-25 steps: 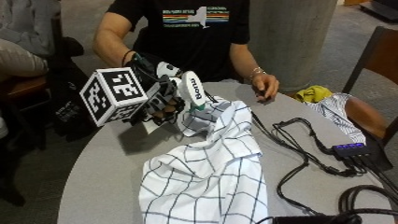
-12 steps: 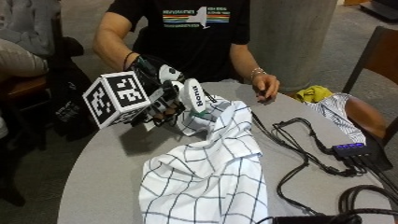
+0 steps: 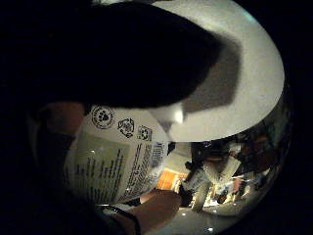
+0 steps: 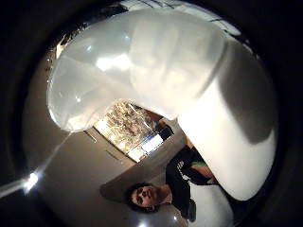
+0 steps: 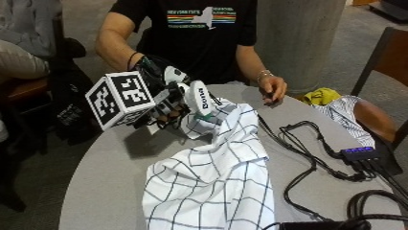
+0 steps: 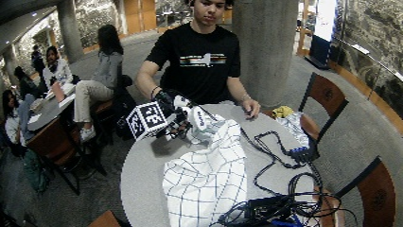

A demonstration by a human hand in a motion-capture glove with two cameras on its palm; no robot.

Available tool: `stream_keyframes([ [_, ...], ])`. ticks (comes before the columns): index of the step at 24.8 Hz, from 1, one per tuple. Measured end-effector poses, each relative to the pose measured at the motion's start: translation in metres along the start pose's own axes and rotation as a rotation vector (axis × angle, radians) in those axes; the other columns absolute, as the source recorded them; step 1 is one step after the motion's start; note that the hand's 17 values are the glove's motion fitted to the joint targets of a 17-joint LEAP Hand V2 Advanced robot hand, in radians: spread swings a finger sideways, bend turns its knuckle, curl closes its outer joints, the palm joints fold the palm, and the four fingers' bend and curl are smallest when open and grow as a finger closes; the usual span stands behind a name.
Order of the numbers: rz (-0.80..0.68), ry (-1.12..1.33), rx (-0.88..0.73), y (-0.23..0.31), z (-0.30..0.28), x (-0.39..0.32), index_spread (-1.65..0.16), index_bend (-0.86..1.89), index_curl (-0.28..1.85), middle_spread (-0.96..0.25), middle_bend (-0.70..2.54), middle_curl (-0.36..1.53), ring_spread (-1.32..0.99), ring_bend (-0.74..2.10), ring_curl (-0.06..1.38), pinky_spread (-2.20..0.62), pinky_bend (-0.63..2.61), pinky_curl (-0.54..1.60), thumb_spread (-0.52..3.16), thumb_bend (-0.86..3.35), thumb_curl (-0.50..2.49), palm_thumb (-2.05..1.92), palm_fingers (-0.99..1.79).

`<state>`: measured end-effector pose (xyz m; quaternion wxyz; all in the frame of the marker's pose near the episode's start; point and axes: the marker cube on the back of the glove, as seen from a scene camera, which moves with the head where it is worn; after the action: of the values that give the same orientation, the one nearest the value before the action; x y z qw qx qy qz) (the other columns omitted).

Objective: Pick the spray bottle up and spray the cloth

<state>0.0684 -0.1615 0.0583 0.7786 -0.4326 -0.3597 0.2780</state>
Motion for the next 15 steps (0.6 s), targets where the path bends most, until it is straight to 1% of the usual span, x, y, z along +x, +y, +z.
stream_keyframes([
  [5, -0.033, 0.006, 0.059, 0.005, -0.002, -0.004, -0.18, 0.18, 0.58, -0.04, 0.19, 0.48, -0.08, 0.26, 0.42, 0.25, 0.18, 0.25, 0.53, -0.03, 0.71, 0.92, 1.08],
  [8, -0.096, 0.020, 0.155, 0.013, -0.003, -0.009, -0.18, 0.18, 0.58, -0.04, 0.19, 0.48, -0.08, 0.26, 0.42, 0.25, 0.18, 0.25, 0.53, -0.03, 0.71, 0.92, 1.07],
  [12, -0.251, 0.077, 0.402, 0.037, -0.005, -0.023, -0.18, 0.18, 0.59, -0.04, 0.20, 0.48, -0.09, 0.25, 0.42, 0.25, 0.18, 0.25, 0.53, -0.03, 0.71, 0.93, 1.07],
  [15, -0.472, 0.121, 0.617, 0.059, -0.004, -0.042, -0.18, 0.18, 0.59, -0.04, 0.19, 0.48, -0.09, 0.25, 0.43, 0.24, 0.18, 0.25, 0.53, -0.03, 0.72, 0.93, 1.07],
])
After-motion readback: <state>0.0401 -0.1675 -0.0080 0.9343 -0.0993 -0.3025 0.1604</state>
